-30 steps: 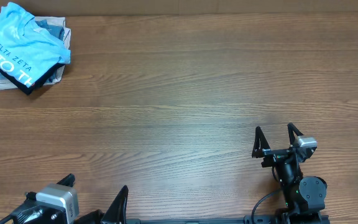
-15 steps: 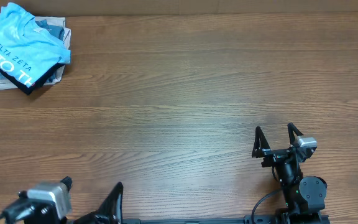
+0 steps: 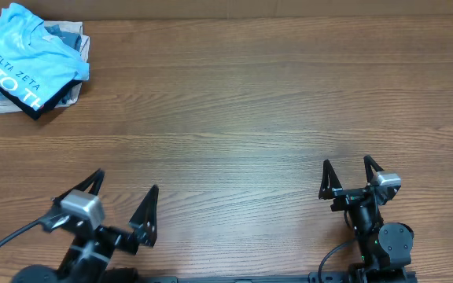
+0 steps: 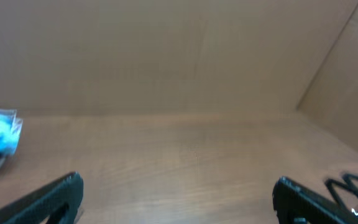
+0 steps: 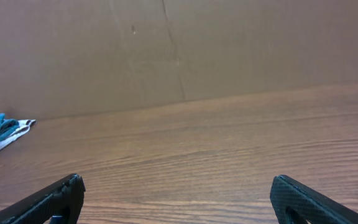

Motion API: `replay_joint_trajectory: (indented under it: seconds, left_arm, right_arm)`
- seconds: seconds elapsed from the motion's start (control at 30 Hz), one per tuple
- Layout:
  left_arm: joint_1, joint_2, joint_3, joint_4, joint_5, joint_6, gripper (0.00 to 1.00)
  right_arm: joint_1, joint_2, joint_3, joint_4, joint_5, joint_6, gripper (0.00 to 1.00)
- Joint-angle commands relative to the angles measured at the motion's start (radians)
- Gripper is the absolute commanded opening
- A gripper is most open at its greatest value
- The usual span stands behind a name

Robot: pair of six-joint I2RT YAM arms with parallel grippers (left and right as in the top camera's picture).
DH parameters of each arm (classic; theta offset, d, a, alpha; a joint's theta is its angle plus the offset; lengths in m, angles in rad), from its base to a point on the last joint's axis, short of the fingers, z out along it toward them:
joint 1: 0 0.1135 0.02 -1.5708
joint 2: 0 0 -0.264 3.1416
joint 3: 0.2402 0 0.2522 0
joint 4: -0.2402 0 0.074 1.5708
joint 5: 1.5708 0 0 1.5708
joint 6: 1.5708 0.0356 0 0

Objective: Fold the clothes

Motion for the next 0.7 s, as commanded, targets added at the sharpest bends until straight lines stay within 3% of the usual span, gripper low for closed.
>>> replay_joint_trajectory:
  seconds: [0.0, 0.1, 0.3, 0.67]
  left_arm:
    - [-0.013, -0.083, -0.206, 0.134, -0.064, -0.010, 1.00]
    - [-0.013, -0.136, -0.382, 0.318, -0.118, -0.008, 1.00]
    - [-0.013, -0.204, -0.607, 0.540, -0.291, -0.032, 1.00]
    - [-0.009, -0.258, -0.805, 0.625, -0.429, -0.032, 1.00]
  right_arm:
    - [0.006, -0.012, -0.011, 0.006, 0.010, -0.004, 1.00]
    - [0.006, -0.012, -0.011, 0.006, 0.010, -0.004, 1.00]
    - [0.006, -0.012, -0.011, 0.006, 0.010, -0.004, 1.00]
    - [0.006, -0.012, -0.011, 0.006, 0.010, -0.004, 1.00]
